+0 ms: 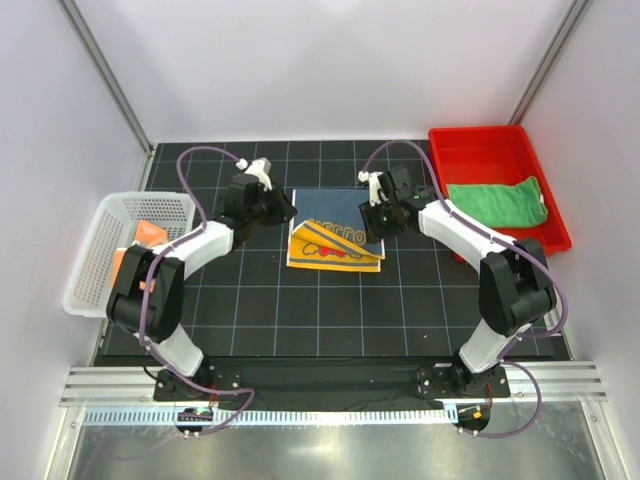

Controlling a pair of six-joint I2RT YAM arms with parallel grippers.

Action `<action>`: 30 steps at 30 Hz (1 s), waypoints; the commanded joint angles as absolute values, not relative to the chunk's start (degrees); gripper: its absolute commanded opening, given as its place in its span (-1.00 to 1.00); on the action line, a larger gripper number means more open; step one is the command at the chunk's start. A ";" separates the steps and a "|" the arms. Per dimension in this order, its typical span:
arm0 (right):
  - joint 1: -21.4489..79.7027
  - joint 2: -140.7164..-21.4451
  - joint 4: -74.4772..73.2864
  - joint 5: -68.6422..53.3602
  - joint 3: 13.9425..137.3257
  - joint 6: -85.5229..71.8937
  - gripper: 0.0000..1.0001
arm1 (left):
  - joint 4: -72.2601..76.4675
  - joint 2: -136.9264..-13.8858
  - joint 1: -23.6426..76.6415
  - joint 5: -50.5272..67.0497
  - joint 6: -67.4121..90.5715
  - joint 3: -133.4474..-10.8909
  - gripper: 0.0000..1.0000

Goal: Fold and stack the towels
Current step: Fold the towel

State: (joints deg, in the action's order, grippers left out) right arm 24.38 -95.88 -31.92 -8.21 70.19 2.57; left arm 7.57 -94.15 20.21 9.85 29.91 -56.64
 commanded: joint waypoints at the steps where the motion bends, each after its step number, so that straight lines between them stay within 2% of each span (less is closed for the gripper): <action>1: 24.52 -96.84 -25.85 -0.26 74.00 -12.72 -0.18 | 1.96 -99.03 21.09 6.50 30.85 -63.07 -0.11; 7: 24.52 -104.40 -19.17 -6.50 77.87 -19.68 -0.40 | -3.58 -106.87 21.09 8.96 34.01 -70.48 -0.18; 14: 25.05 -110.21 -15.73 -8.09 77.70 -21.45 -0.43 | -9.67 -112.94 21.18 10.36 34.19 -76.46 -0.21; 24: 27.68 -107.76 -10.55 -11.60 69.79 -20.04 -0.42 | -9.84 -109.52 21.36 13.19 35.07 -69.35 -0.36; 30: 29.79 -104.51 -8.19 -12.65 64.26 -19.60 -0.42 | -9.49 -100.65 21.97 4.59 34.98 -61.18 -0.42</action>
